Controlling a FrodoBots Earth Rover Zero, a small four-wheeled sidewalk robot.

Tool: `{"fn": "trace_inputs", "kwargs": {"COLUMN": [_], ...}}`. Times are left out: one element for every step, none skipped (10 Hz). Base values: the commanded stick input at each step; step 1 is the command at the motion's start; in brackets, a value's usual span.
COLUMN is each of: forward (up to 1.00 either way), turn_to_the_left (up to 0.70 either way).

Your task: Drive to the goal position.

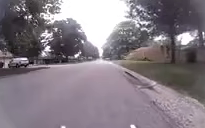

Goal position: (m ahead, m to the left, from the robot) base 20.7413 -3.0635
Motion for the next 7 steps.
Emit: {"fn": "trace_inputs", "kwargs": {"forward": [1.0, 1.0, 1.0, 1.0, 1.0, 1.0, 1.0], "turn_to_the_left": [0.0, 0.0, 0.0, 0.0, 0.0, 0.0, 0.0]}}
